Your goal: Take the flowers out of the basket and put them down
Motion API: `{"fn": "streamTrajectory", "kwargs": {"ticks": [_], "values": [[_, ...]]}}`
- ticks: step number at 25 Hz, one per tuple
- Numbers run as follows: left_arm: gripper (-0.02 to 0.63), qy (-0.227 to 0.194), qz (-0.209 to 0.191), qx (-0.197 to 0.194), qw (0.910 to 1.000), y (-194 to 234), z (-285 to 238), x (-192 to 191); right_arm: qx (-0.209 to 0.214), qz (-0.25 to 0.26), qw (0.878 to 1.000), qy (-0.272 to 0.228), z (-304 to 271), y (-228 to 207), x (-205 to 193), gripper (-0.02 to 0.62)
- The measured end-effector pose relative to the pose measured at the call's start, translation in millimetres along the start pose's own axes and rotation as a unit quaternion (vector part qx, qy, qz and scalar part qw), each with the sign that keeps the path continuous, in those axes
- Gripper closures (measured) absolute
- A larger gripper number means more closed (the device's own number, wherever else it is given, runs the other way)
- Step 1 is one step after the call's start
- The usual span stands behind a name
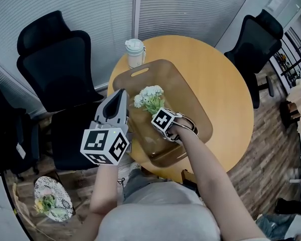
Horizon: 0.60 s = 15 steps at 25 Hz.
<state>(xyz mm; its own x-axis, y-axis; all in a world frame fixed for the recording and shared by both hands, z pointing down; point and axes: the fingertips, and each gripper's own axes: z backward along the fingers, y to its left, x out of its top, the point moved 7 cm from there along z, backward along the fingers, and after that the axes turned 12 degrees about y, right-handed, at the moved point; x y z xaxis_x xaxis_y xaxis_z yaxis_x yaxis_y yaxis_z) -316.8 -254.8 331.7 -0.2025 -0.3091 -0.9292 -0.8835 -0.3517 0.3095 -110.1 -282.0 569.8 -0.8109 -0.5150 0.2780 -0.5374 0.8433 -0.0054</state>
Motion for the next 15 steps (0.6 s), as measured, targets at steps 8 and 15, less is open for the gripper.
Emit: {"fn": "streamTrajectory", "kwargs": {"ticks": [8, 15], "values": [[0.601, 0.004, -0.006, -0.005, 1.0, -5, -1, -3, -0.043, -0.013, 0.998, 0.051, -17, -1, -12, 0.196], [0.601, 0.009, -0.001, 0.001, 1.0, 2, 0, -6, -0.026, -0.069, 0.997, 0.01, -28, -5, -16, 0.199]]}}
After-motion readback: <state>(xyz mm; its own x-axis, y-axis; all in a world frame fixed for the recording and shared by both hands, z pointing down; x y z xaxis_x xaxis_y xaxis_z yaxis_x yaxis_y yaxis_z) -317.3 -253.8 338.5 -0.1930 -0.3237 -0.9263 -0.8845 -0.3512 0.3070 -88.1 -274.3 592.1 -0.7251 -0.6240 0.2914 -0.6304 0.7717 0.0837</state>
